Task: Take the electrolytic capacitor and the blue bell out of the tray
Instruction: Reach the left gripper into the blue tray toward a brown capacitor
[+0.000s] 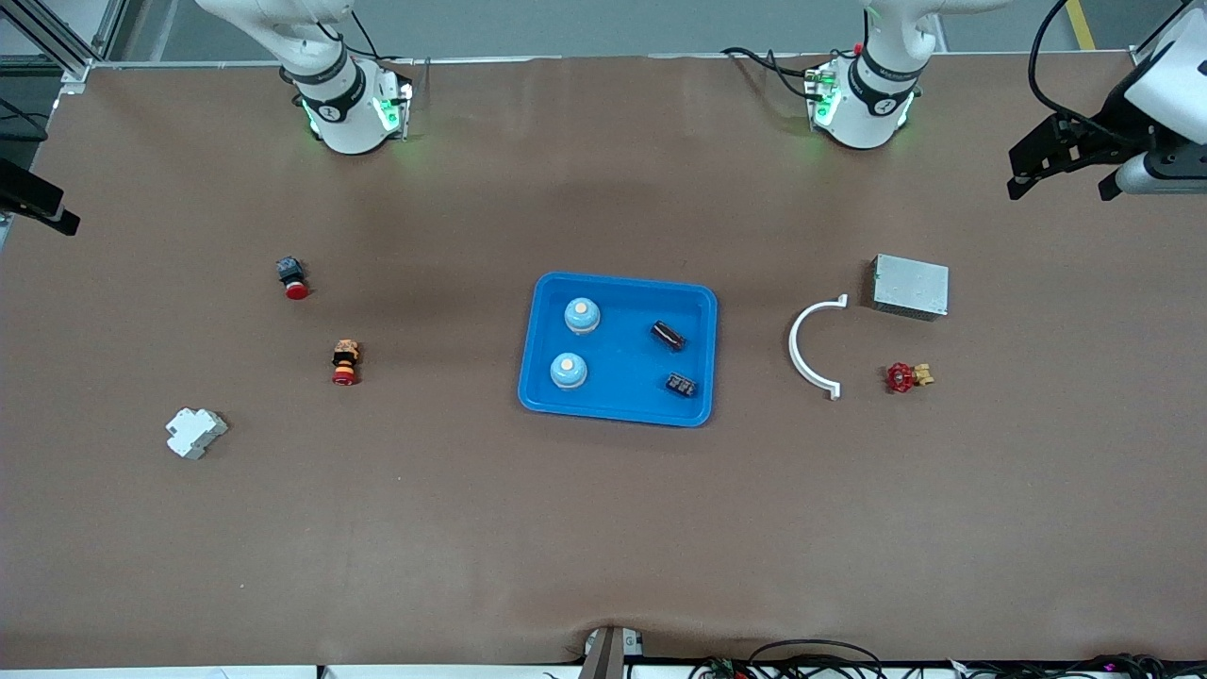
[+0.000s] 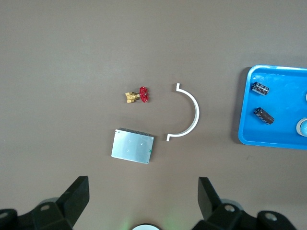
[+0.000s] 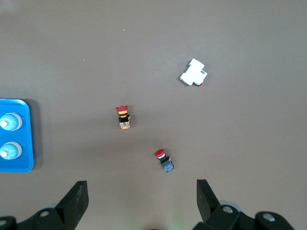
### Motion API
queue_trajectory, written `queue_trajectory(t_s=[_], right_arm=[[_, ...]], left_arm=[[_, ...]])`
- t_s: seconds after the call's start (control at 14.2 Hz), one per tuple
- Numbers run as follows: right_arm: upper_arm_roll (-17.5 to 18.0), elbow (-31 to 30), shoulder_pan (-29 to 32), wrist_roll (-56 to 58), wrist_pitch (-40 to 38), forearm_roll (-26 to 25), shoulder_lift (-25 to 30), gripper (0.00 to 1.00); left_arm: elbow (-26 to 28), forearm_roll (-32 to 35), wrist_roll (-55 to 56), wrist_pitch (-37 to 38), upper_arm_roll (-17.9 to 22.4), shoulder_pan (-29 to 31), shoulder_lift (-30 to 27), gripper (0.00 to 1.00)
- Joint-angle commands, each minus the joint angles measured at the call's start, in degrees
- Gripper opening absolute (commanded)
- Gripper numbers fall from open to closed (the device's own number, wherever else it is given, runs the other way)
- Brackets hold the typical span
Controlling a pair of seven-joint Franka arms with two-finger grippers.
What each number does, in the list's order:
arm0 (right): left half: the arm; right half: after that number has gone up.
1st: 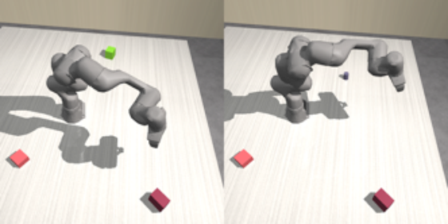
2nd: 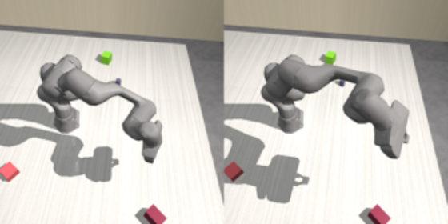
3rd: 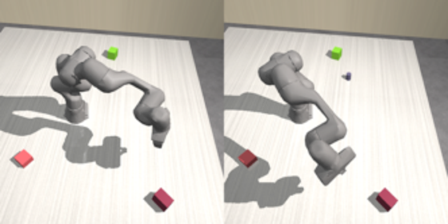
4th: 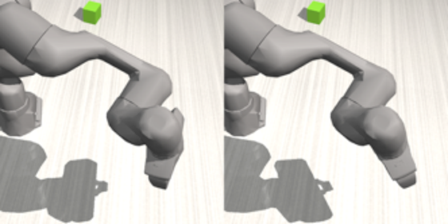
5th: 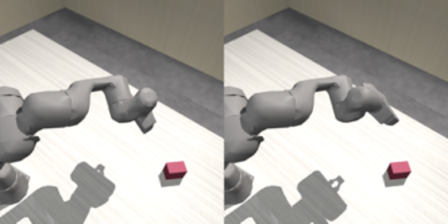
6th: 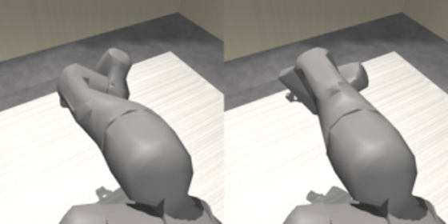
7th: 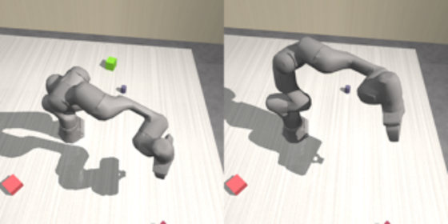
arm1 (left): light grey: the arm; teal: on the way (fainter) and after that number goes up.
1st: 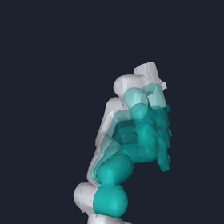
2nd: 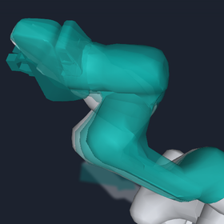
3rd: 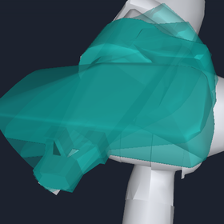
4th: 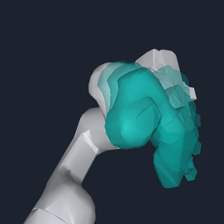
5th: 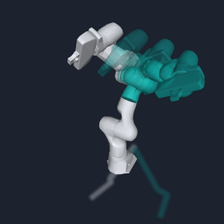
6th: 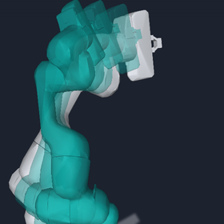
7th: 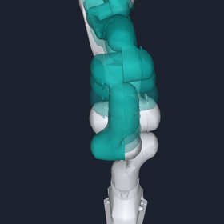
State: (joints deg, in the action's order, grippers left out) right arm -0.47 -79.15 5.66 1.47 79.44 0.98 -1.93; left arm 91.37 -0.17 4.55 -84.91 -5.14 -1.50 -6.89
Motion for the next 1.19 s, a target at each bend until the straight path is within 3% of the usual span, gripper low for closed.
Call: queue_trajectory(t_s=[0.0, 0.56, 0.77, 1.12], right_arm=[[0.74, -0.74, 0.59, 0.02, 0.45, -0.89, 1.23, 1.0], [0.74, -1.09, 0.58, -0.07, 0.98, -0.71, 1.23, 1.0], [0.74, -1.09, 0.59, -0.07, 0.98, -0.71, 1.31, 1.0], [0.65, -1.27, 0.67, -0.07, 0.89, -0.71, 1.75, 1.0]], left_arm=[[-2.41, 1.05, -0.16, 1.24, -0.31, 0.01, 0.65, 1.0], [-2.42, 1.14, -0.77, 1.32, 0.22, 0.97, 2.05, 1.0], [-1.72, 0.44, 4.65, 3.87, -0.57, 0.19, 2.4, 1.0], [10.3, -1.85, 18.45, -3.57, -6.18, -0.26, 1.09, 1.0]])
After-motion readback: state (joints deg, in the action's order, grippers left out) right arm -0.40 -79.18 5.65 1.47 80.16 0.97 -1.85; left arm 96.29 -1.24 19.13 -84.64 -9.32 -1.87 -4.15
